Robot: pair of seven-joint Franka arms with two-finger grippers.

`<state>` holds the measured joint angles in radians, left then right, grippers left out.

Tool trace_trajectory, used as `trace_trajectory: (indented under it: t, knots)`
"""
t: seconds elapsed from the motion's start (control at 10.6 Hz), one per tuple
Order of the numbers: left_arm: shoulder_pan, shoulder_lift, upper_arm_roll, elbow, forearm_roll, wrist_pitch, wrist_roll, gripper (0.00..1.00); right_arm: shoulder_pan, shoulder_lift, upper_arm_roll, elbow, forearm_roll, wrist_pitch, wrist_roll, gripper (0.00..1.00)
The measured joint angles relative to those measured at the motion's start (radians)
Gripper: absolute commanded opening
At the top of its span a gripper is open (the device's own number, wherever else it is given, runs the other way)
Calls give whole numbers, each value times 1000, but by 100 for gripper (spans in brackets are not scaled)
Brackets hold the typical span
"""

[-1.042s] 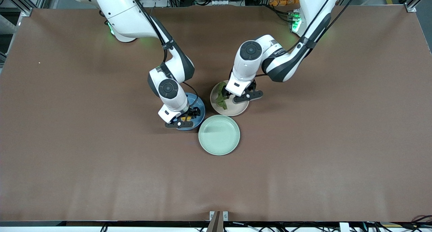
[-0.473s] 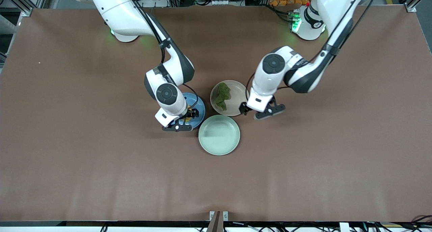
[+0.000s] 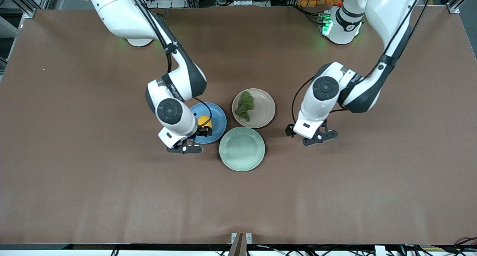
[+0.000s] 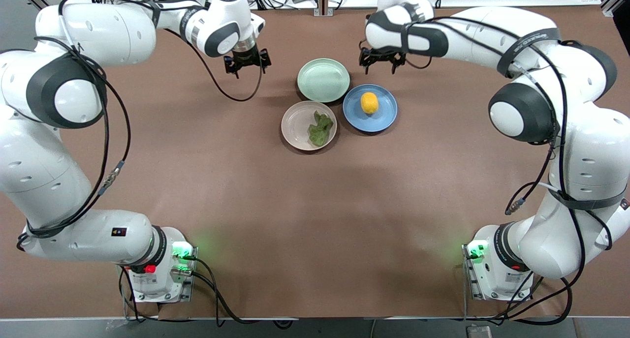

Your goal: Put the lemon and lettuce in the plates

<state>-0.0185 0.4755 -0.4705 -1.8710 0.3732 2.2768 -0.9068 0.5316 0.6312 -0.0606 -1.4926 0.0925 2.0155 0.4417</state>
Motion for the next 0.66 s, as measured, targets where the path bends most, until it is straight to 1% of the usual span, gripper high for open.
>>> trace_trajectory:
  t: [0.19, 0.28, 0.47, 0.66]
  knots:
    - [52, 14, 5, 0, 0, -60, 106, 100, -57, -2, -1, 65, 0, -80, -65, 100]
    - [71, 29, 6, 0, 0, -64, 131, 100, -78, -4, -1, 86, 0, -98, -91, 100]
    - [78, 57, 6, 0, 0, -80, 142, 100, -125, -12, -3, 103, -1, -117, -162, 100]
    - [87, 67, 6, 0, 1, -145, 212, 100, -178, -30, -8, 110, -1, -163, -257, 100]
